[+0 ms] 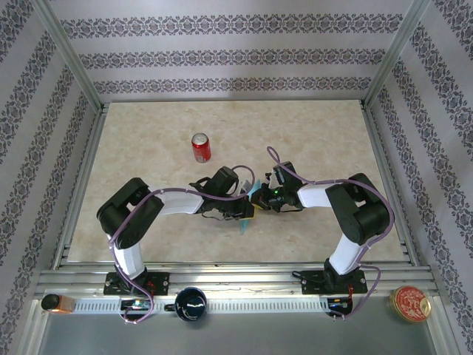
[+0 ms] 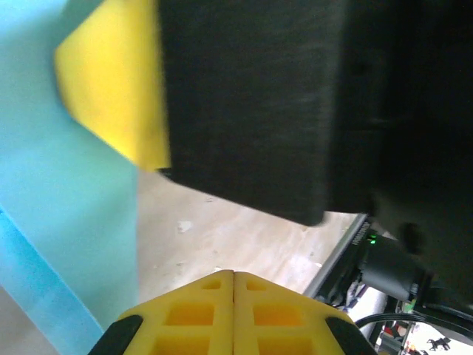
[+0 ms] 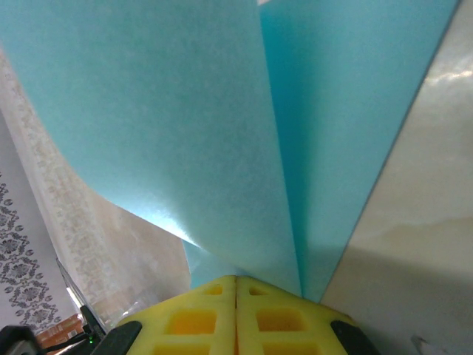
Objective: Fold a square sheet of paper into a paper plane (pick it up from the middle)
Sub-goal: Fold the wing for the fifth time at the center of the table.
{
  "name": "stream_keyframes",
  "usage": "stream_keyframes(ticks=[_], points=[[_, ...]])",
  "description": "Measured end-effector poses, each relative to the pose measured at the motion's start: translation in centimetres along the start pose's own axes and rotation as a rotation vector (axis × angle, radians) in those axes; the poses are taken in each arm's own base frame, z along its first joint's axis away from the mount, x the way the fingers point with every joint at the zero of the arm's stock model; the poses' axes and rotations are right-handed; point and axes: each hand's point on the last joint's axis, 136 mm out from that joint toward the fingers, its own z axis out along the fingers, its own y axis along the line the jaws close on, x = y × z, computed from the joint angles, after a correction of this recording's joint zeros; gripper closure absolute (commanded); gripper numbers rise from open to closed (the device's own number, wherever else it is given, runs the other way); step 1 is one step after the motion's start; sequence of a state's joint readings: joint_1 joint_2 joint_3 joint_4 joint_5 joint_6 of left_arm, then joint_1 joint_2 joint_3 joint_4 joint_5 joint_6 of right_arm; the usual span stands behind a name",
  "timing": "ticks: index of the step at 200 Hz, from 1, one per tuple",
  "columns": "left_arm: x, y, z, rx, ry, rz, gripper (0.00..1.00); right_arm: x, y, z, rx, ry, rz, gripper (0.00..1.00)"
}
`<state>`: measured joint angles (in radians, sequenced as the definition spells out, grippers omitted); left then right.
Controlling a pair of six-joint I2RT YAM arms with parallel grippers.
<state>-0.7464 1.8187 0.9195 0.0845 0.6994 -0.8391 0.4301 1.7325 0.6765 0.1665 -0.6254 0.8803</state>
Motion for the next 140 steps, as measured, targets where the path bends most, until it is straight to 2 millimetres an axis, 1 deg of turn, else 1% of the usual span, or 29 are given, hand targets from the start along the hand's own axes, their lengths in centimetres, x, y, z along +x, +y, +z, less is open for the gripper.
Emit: stream_keyframes(ticks=[23,45,66,105,140], points=[[0.4,1.2,0.4,-0.035,0.016,-0.005,0.93,0.0,0.0,0.0,0.0,0.0,0.0,0.9],[0.7,1.8,0.5,-0.054,0.018,-0.002,0.93,0.0,0.0,0.0,0.0,0.0,0.0,0.9],[1.7,3.1,0.6,-0.074,0.036,-0.017,0.93,0.0,0.0,0.0,0.0,0.0,0.0,0.9],[2.2,3.4,0.3,-0.054,0.019,0.002,0.93,0.0,0.0,0.0,0.0,0.001,0.0,0.91],[3.7,3.9,-0.5,-0.057,0.025,0.002,0.93,0.0,0.0,0.0,0.0,0.002,0.001,0.91]])
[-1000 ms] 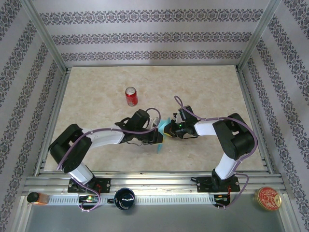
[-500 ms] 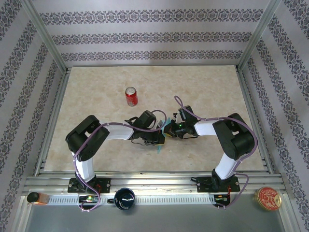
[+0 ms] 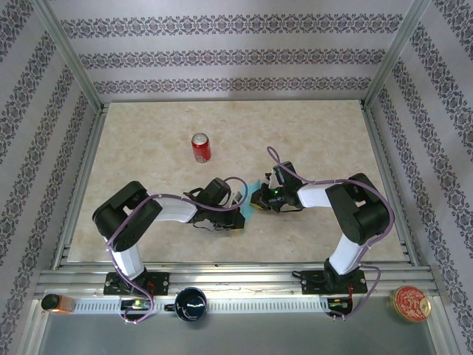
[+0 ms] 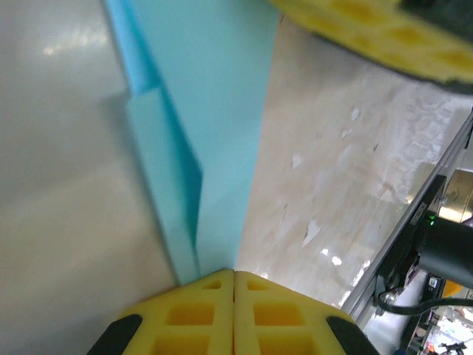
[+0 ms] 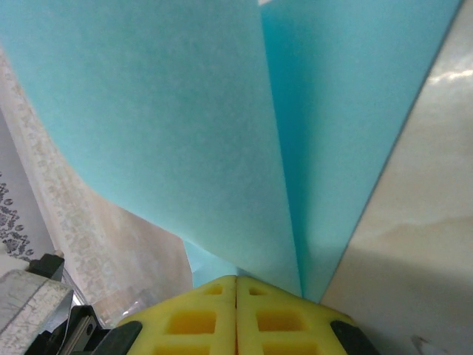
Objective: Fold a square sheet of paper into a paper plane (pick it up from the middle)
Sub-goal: Fold the wing for the fifth time at the center of the table.
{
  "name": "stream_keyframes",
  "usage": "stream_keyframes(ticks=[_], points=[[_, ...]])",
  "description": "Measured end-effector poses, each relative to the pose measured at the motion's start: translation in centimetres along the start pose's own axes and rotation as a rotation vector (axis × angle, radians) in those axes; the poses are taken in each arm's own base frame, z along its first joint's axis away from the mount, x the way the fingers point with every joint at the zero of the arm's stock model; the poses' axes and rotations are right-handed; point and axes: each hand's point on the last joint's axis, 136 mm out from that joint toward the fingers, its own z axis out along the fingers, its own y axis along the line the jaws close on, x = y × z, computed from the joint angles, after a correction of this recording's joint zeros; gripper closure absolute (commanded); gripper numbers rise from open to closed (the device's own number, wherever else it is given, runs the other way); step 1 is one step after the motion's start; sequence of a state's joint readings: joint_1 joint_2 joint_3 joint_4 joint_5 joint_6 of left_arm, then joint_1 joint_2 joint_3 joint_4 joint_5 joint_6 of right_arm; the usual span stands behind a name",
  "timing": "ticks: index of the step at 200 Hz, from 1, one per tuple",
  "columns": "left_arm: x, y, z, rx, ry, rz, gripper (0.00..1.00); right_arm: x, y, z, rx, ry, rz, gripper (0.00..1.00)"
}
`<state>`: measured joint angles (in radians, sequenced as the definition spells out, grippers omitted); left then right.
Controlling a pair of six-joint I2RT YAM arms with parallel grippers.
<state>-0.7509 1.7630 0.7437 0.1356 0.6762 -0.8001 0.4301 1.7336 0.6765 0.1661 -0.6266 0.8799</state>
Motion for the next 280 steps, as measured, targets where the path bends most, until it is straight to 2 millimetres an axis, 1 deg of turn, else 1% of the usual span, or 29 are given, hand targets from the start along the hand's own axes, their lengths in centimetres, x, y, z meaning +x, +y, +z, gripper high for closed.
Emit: stream_keyframes(ticks=[47,65,84,106,123,148,163,177,202,220,238,264,280], points=[[2.2,0.5,-0.6,-0.064,0.042,0.023,0.93,0.0,0.0,0.0,0.0,0.0,0.0,0.91],[3.1,0.8,-1.4,-0.108,0.054,0.025,0.93,0.0,0.0,0.0,0.0,0.0,0.0,0.91],[3.1,0.5,-2.6,-0.128,0.033,0.038,0.94,0.0,0.0,0.0,0.0,0.0,0.0,0.91],[2.2,-1.1,-3.9,-0.112,-0.02,0.074,0.94,0.0,0.0,0.0,0.0,0.0,0.0,0.91],[1.0,-2.4,-4.2,-0.095,-0.053,0.094,0.94,0.0,0.0,0.0,0.0,0.0,0.0,0.91],[-1.2,-3.9,-3.7,-0.071,-0.086,0.109,0.94,0.0,0.0,0.0,-0.001,0.0,0.002,0.91],[-2.7,-4.3,-3.0,-0.063,-0.105,0.105,0.94,0.0,0.0,0.0,-0.001,0.0,0.003,0.91],[-3.9,-4.2,-2.3,-0.059,-0.117,0.091,0.94,0.0,0.0,0.0,-0.001,0.0,0.003,0.91],[-5.0,-3.5,-0.9,-0.069,-0.113,0.067,0.94,0.0,0.0,0.0,-0.001,0.0,0.003,0.91],[-5.3,-2.9,-0.2,-0.082,-0.108,0.06,0.94,0.0,0.0,0.0,-0.001,0.0,0.003,0.9],[-5.5,-1.9,0.3,-0.115,-0.114,0.049,0.94,0.0,0.0,0.0,-0.002,0.0,0.004,0.9],[-5.6,-0.8,0.5,-0.155,-0.127,0.04,0.98,0.0,0.1,0.0,-0.003,0.0,0.006,0.9],[-5.4,-0.2,0.6,-0.164,-0.129,0.039,1.0,0.0,0.1,-0.1,-0.003,-0.001,0.005,0.9]])
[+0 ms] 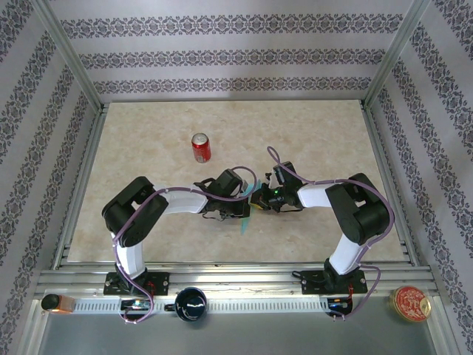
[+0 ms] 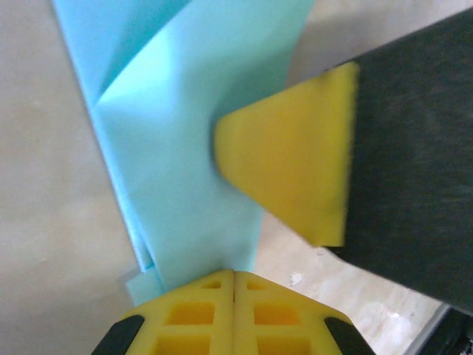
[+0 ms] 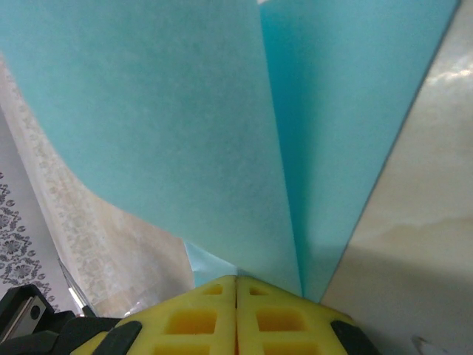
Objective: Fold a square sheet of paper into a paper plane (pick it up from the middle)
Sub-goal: Fold the wing for the fifth time at the center of the table.
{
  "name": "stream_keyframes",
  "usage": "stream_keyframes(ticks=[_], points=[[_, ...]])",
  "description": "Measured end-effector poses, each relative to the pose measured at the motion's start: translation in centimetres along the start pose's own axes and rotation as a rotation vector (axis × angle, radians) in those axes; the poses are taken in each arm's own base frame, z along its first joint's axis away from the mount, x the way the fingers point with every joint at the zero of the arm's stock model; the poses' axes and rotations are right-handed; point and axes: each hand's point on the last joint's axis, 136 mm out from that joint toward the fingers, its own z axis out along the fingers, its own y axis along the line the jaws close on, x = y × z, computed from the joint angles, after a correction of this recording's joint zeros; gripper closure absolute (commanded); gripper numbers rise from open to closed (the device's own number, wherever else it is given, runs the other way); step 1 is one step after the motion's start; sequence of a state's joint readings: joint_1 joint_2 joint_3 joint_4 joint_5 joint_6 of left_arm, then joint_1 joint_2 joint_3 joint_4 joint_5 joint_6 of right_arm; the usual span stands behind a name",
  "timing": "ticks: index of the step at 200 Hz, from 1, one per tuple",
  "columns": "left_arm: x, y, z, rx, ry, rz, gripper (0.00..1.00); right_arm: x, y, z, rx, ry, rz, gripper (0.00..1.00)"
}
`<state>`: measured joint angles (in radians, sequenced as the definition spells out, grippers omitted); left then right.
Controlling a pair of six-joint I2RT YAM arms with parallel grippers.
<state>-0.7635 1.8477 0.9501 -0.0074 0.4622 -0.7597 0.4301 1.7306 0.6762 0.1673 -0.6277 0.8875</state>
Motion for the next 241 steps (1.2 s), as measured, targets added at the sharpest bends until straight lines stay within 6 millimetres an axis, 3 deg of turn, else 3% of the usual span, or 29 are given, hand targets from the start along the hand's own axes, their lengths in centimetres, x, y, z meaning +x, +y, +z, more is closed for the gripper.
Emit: stream_keyframes(ticks=[36,83,164,241], points=[[0.6,0.3,-0.1,0.025,-0.015,0.016,1.0,0.1,0.4,-0.8,0.004,-0.013,0.017,0.87],[2.4,0.8,-1.0,0.059,-0.007,0.052,1.0,-0.6,4.4,-3.9,-0.081,-0.083,-0.07,0.92],[3.0,1.0,-1.2,0.067,0.001,0.072,1.0,2.1,4.3,-1.6,-0.047,-0.009,-0.11,0.91],[3.2,1.1,-1.3,0.073,-0.001,0.075,1.0,2.3,1.2,0.5,0.044,0.014,-0.065,0.9]])
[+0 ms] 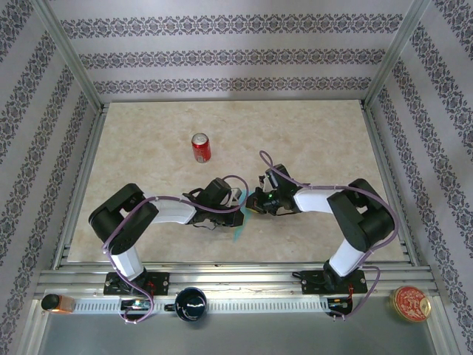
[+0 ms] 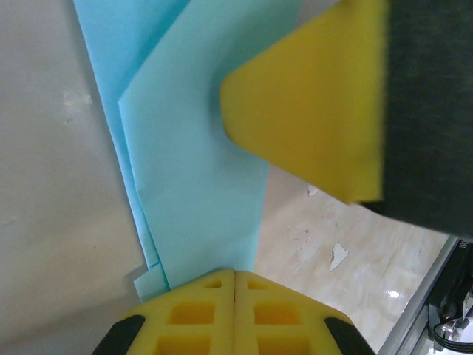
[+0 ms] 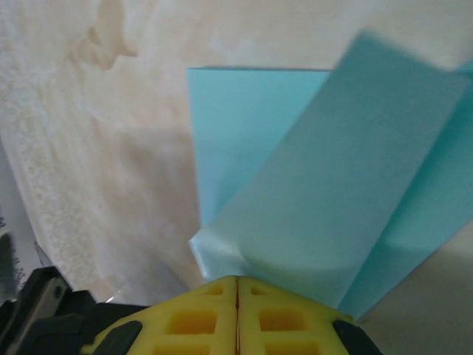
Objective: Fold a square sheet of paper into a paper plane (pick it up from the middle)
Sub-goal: Fold the wing for the fifth time at the center of the table.
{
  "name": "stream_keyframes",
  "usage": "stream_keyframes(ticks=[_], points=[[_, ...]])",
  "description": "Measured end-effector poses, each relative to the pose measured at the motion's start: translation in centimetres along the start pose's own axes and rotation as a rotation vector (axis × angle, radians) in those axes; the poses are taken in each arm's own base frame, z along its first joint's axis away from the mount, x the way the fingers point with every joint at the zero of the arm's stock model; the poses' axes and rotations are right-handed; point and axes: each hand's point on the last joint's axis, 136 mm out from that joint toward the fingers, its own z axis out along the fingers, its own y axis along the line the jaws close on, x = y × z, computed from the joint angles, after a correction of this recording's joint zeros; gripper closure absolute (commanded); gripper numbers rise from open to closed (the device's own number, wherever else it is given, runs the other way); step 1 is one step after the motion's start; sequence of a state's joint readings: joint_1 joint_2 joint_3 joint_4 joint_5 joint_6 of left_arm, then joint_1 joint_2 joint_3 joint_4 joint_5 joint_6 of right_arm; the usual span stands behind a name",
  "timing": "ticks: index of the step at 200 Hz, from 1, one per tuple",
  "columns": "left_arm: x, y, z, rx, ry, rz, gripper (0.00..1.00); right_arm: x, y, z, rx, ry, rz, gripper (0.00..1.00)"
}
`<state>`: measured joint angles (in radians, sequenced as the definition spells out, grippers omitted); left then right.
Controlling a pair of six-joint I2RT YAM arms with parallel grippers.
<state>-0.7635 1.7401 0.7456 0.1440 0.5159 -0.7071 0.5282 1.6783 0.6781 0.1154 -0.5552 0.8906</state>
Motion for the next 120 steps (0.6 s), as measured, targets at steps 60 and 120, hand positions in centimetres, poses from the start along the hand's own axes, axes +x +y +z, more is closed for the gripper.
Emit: stream_keyframes(ticks=[60,120], points=[[0.1,-0.1,0.1,0.018,0.006,0.001,1.0,-1.5,-1.2,-0.2,0.024,-0.047,0.065,0.89],[0.1,-0.3,0.3,0.056,0.014,0.013,1.0,-3.3,-2.2,-1.1,0.031,-0.099,0.148,0.88]])
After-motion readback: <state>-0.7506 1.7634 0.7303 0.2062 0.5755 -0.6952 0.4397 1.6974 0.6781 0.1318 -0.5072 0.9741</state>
